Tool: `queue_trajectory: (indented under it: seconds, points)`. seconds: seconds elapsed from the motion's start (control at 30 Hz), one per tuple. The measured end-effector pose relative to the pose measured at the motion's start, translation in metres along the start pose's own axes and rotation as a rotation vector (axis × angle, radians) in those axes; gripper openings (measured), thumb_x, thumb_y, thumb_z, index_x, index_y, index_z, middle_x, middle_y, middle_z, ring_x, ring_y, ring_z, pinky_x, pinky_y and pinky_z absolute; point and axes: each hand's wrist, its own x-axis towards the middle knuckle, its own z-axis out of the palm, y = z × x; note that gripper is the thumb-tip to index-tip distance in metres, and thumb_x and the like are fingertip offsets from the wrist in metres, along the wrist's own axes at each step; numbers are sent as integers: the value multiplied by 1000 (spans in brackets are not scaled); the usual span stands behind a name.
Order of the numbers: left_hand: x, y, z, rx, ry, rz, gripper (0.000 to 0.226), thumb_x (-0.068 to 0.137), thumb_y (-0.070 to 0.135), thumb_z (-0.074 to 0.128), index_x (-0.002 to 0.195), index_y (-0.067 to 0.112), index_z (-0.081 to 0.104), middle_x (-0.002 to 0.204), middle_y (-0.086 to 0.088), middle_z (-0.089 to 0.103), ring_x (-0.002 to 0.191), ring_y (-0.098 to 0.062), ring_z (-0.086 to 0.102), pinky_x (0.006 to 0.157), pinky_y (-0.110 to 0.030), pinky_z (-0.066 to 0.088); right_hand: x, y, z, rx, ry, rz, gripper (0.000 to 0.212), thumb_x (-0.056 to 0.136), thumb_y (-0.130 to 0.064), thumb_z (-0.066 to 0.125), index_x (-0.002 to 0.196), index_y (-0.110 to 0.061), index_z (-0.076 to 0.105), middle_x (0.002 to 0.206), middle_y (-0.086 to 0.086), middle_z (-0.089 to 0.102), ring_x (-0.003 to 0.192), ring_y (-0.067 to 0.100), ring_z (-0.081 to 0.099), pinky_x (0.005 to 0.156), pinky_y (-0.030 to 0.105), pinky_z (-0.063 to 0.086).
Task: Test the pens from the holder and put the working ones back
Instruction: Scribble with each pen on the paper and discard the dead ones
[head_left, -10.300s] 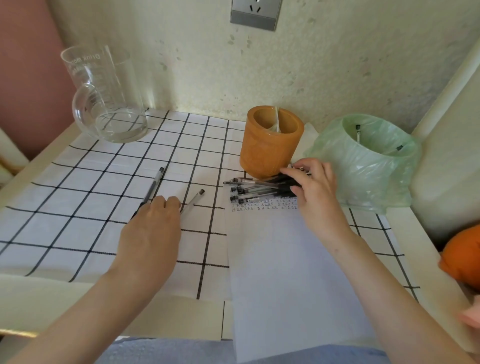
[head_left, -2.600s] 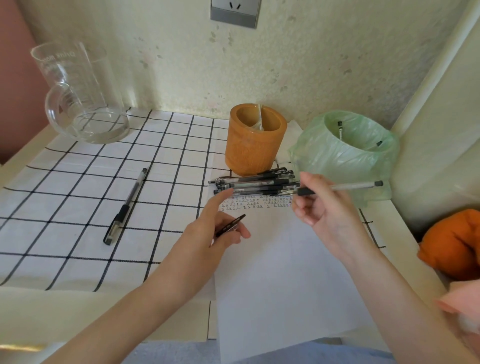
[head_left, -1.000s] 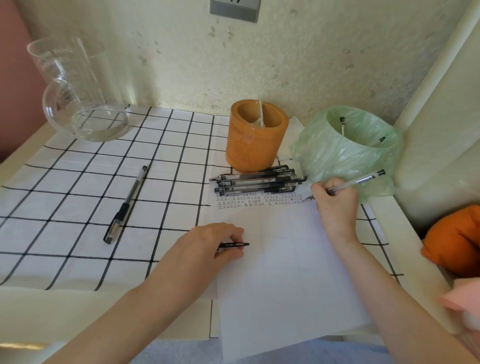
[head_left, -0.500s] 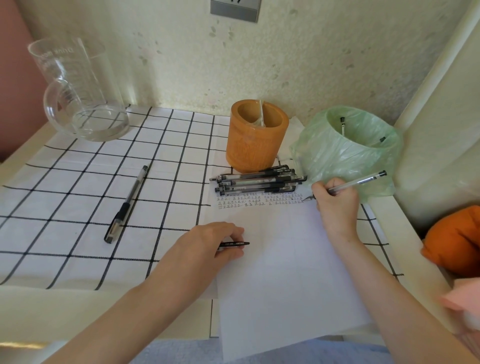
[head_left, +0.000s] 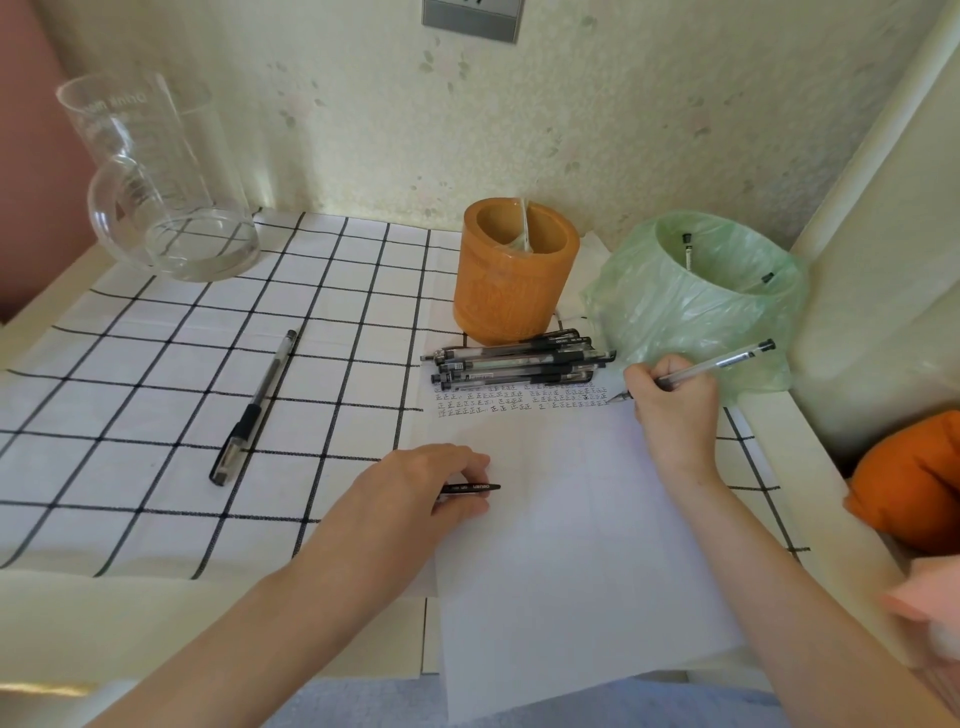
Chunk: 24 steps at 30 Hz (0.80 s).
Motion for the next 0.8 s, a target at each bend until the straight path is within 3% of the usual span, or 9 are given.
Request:
queue_trajectory:
  seconds: [0.2, 0.33, 0.5, 0.57, 0.67, 0.73, 0.8]
  points:
    - [-1, 2, -1, 1, -2, -9, 14, 86, 31, 62, 89, 42, 54, 113, 26, 61, 88, 4, 58, 72, -3, 39, -1, 0, 0, 0, 5, -25, 27, 75, -5, 56, 58, -9, 36, 58, 12, 32, 57, 22, 27, 51, 31, 22]
    - [-1, 1, -1, 12, -1, -13, 13, 86, 31, 61, 97, 38, 59, 112, 23, 62, 88, 2, 58, 73, -4, 39, -2, 0, 0, 0, -8, -30, 24, 73, -10, 55, 60, -2, 37, 57, 11, 31, 57, 23, 27, 52, 32, 22]
    - [-2, 2, -1, -11, 3, -15, 12, 86, 30, 62, 95, 37, 59, 112, 24, 62, 89, 0, 59, 78, -10, 43, -2, -2, -1, 6, -15, -13, 27, 74, -9, 55, 56, -13, 35, 55, 9, 32, 56, 21, 27, 51, 30, 22]
    - [-2, 2, -1, -20, 10, -17, 12, 87, 29, 61, 97, 35, 61, 111, 24, 62, 88, 0, 59, 76, -9, 42, -2, -7, -3, 68, 6, 40, 35, 78, -5, 56, 54, -18, 33, 47, -2, 32, 49, 16, 28, 47, 25, 22]
    - [-3, 1, -1, -49, 37, -18, 18, 87, 29, 61, 104, 32, 63, 95, 25, 63, 79, 8, 56, 70, -5, 40, -3, -21, -8, 192, 34, 70, 38, 84, -1, 54, 55, -15, 35, 38, -12, 32, 38, 8, 28, 41, 20, 23]
    - [-3, 3, -2, -60, 89, -4, 19, 86, 29, 62, 104, 32, 64, 78, 27, 57, 71, 15, 50, 66, -3, 37, -5, -34, -11, 247, 14, 41, 40, 88, -2, 56, 56, -13, 34, 39, -10, 31, 38, 9, 27, 40, 20, 22]
    - [-3, 7, -5, -108, 149, 19, 14, 84, 27, 64, 98, 32, 66, 76, 27, 57, 70, 17, 50, 64, -2, 37, -10, -45, -14, 309, -24, 32, 41, 89, -7, 59, 57, -12, 34, 41, -6, 30, 37, 10, 27, 40, 21, 22]
